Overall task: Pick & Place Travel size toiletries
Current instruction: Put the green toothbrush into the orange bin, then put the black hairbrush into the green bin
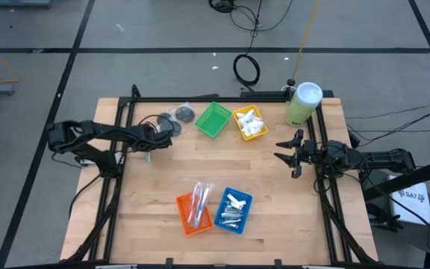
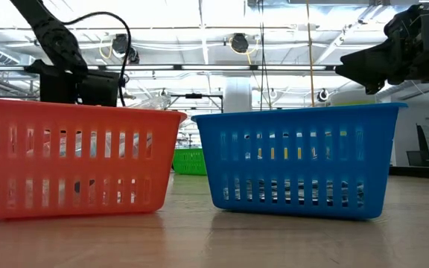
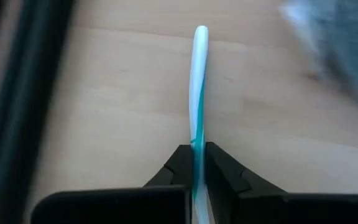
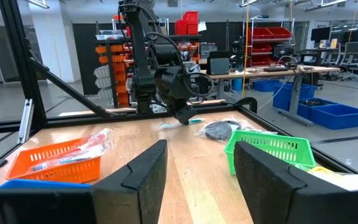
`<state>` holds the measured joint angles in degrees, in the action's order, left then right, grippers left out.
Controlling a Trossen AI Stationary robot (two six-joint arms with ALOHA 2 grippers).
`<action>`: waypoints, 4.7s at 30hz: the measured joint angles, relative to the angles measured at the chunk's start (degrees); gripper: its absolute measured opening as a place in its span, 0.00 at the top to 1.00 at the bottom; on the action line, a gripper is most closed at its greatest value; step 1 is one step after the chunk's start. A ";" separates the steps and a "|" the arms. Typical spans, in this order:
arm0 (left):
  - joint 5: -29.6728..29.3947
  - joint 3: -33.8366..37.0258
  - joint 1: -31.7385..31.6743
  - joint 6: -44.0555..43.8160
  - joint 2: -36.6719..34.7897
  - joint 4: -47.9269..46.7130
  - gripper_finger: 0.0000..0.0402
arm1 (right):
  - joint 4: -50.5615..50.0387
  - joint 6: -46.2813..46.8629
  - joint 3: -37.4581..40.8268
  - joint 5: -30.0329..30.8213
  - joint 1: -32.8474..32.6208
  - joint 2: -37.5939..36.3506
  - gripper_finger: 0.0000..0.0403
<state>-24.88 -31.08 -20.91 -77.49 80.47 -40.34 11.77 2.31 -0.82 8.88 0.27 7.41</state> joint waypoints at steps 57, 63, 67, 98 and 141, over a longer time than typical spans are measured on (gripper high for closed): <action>-22.79 -32.34 62.07 -16.55 25.13 21.36 0.97 | 0.02 0.00 0.00 0.00 0.00 -0.01 0.56; -21.55 -32.34 63.25 -15.60 25.11 20.53 0.94 | 0.01 0.00 0.01 0.00 -0.01 -0.01 0.57; -21.59 -32.34 62.12 -16.11 25.11 20.20 0.90 | 0.00 0.00 0.00 0.00 0.00 0.01 0.56; -32.28 -32.34 32.11 19.09 0.43 7.64 0.40 | 0.02 0.00 0.00 0.00 -0.02 0.00 0.56; 14.10 -12.16 -11.53 29.05 11.52 17.14 0.62 | 0.02 0.00 0.02 0.00 0.00 0.00 0.57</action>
<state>-10.79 -43.24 -32.44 -48.45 91.98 -23.20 11.79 2.31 -0.80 8.88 0.27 7.42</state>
